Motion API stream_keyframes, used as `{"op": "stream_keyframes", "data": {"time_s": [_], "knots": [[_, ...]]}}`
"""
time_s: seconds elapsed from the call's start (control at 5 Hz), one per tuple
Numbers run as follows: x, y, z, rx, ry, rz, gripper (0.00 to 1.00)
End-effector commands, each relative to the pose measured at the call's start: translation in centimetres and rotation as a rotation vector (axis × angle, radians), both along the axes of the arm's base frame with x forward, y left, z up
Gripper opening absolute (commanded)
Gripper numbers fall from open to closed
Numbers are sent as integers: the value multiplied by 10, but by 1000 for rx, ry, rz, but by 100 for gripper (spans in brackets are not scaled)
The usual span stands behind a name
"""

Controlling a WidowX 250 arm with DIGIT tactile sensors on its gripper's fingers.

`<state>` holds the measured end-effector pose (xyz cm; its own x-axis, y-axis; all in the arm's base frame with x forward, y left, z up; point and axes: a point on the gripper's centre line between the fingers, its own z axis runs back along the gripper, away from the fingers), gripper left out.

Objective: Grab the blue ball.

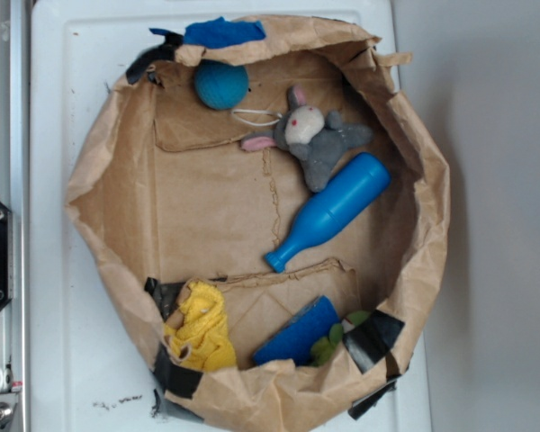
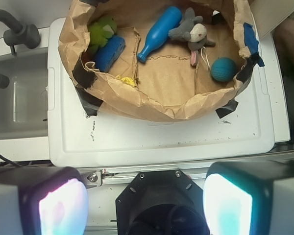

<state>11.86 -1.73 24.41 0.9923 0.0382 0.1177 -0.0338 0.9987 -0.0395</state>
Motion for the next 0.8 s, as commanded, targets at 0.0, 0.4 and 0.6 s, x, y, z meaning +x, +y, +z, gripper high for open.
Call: {"op": "stream_keyframes", "data": {"time_s": [0.0, 0.4, 0.6], "knots": [[0, 0, 0, 0, 0, 0, 100], [55, 17, -15, -52, 63, -300, 100], [79, 32, -30, -45, 64, -407, 100]]}}
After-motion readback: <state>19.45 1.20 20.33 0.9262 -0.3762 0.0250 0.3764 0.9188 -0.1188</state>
